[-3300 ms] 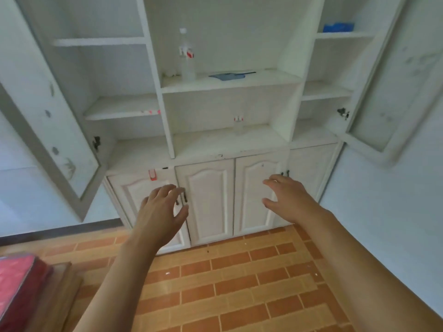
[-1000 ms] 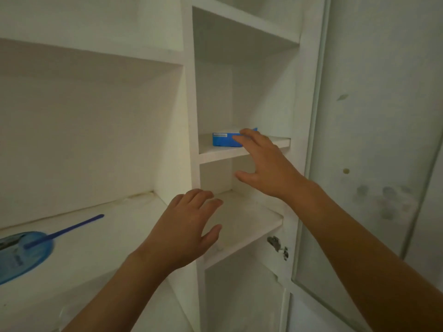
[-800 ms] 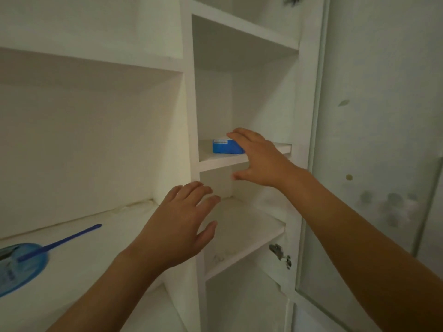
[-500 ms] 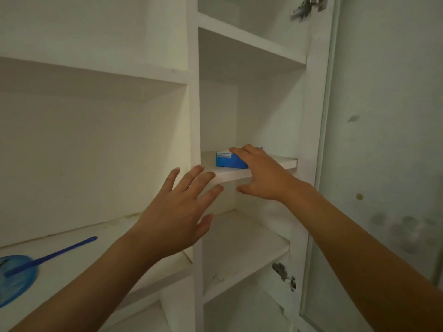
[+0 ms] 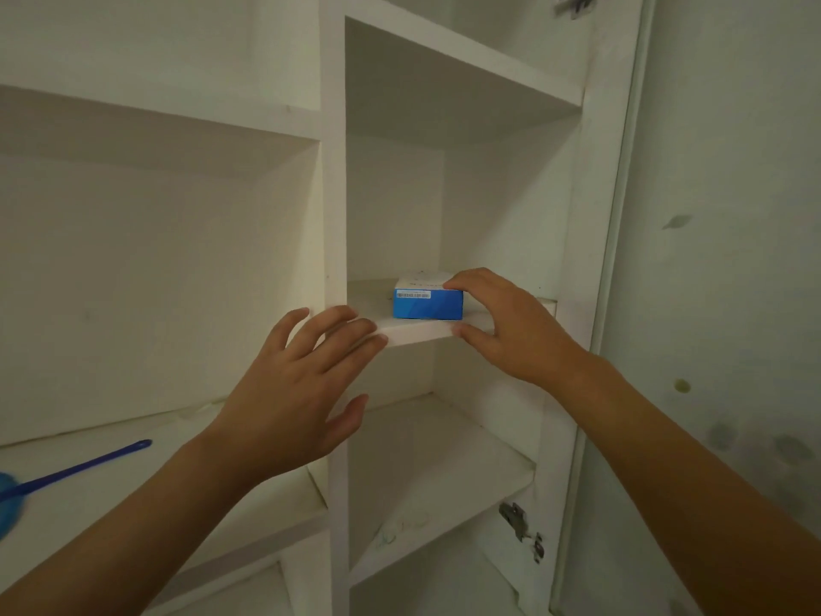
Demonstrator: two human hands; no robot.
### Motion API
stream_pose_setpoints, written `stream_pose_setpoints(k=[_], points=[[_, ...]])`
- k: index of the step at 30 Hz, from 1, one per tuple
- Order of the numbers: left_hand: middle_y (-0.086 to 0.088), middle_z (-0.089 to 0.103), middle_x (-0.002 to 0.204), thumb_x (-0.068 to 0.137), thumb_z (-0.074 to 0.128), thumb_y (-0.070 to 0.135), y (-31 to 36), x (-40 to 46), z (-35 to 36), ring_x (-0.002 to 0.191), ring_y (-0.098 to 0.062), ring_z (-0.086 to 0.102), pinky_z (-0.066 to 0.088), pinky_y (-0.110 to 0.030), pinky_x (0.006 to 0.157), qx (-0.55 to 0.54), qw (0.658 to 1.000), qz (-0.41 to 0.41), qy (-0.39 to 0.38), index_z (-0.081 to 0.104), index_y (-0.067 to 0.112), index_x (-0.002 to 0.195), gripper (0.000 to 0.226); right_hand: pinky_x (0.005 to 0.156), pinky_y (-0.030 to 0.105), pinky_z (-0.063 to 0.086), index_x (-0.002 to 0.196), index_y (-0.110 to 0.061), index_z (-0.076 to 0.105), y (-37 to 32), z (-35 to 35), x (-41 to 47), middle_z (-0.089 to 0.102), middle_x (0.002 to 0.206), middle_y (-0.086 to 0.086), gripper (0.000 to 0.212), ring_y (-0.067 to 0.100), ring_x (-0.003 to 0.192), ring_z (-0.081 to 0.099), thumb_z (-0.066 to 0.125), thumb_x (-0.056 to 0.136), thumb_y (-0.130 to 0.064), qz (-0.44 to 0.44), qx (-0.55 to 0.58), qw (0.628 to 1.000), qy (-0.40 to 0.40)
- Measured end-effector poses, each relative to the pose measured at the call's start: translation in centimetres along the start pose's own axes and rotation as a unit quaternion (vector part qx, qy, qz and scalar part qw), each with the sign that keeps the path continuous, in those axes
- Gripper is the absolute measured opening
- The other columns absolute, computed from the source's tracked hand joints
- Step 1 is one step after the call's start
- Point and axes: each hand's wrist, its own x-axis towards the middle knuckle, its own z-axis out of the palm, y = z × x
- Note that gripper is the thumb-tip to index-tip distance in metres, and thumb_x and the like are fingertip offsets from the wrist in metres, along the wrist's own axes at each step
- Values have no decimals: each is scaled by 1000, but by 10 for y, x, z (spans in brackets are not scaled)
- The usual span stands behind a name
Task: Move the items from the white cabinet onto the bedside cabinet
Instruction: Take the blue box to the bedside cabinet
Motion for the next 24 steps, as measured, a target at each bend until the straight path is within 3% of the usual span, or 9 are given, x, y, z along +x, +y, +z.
stream_pose_setpoints(k=[5, 11, 19, 24], points=[[-5, 54, 148, 91, 63, 40, 3, 0, 6, 141, -31, 44, 38, -53, 112, -9, 1000, -11, 21, 57, 15, 144, 59, 108, 34, 45, 151, -32, 42, -15, 0, 9, 40, 150, -14, 68, 9, 136, 39, 72, 91, -47, -9, -4, 1000, -21], [-8, 54, 150, 90, 64, 38, 7, -3, 12, 145, -32, 42, 42, -53, 107, -18, 999, -17, 42, 57, 13, 145, 61, 116, 35, 34, 155, -48, 34, -31, 4, 23, 25, 162, -15, 68, 9, 147, 25, 54, 94, -70, -24, -2, 995, -97], [-6, 50, 154, 85, 67, 38, 9, -5, 17, 151, -26, 34, 39, -48, 109, -36, 998, -23, 56, 53, 13, 148, 70, 106, 37, 46, 142, -42, 49, -5, -6, 24, 49, 137, -17, 47, 8, 127, 46, 50, 99, -62, -28, 39, 993, -105], [-8, 51, 154, 83, 67, 36, 11, -4, 21, 151, -27, 35, 41, -50, 108, -35, 996, -25, 75, 55, 11, 147, 69, 95, 9, 37, 141, -34, 56, 17, -14, 18, 56, 137, -17, 41, -3, 123, 47, 57, 102, -47, 4, 74, 992, -104]])
